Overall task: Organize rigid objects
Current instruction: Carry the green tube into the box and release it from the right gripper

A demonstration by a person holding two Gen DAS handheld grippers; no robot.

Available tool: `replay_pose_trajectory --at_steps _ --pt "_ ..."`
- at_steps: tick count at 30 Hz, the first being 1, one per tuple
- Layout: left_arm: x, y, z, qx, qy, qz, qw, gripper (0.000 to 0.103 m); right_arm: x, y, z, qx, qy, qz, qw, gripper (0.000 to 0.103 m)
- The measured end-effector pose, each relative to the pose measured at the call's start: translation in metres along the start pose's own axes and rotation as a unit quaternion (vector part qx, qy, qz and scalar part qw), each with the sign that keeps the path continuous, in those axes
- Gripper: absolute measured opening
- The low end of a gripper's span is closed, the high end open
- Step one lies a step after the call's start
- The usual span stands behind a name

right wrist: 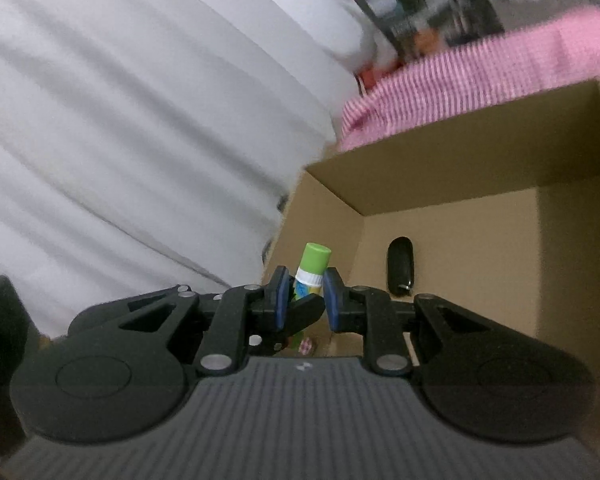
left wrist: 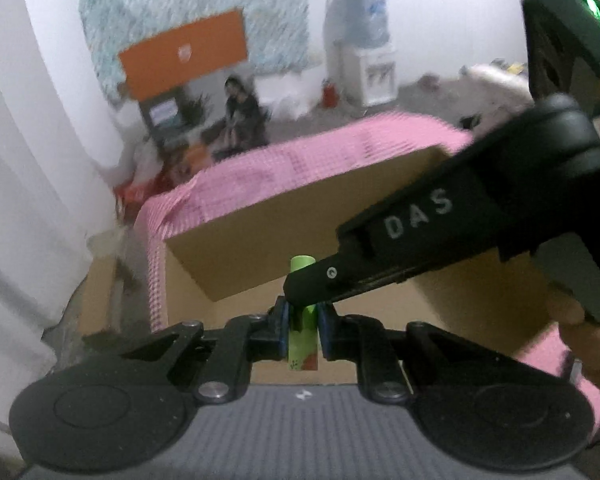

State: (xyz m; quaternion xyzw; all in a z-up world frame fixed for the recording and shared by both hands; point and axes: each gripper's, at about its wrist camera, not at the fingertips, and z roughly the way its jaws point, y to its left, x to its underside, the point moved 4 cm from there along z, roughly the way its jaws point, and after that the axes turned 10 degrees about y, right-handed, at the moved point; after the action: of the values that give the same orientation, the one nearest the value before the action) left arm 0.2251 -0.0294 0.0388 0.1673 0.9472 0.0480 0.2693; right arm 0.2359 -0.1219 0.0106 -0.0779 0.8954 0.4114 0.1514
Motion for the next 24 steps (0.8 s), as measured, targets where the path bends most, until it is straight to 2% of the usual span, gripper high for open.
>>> replay_pose_trajectory --at_steps 6,12,16,19,24 --pt "-0.013 0.019 0.052 -0.034 0.061 0.003 0.9976 0.016 -0.052 -0.024 0.064 0.002 0.066 0.057 0.996 0.019" --pt "-0.015 0.025 0.077 -0.062 0.097 0.004 0.9934 0.018 -0.065 -0.044 0.096 -0.019 0.093 0.099 0.991 0.019" --pt "-0.015 0.029 0.081 -0.059 0.098 -0.002 0.9935 0.026 -0.058 -0.058 0.100 -0.026 0.098 0.113 0.988 0.024" --pt "-0.015 0.027 0.078 -0.059 0.091 -0.003 0.9941 0.028 -0.059 -0.065 0.102 -0.022 0.097 0.115 0.988 0.027" --pt "-0.014 0.025 0.053 -0.051 0.067 -0.013 0.9964 0.036 -0.053 -0.064 0.085 -0.023 0.085 0.107 0.990 0.028"
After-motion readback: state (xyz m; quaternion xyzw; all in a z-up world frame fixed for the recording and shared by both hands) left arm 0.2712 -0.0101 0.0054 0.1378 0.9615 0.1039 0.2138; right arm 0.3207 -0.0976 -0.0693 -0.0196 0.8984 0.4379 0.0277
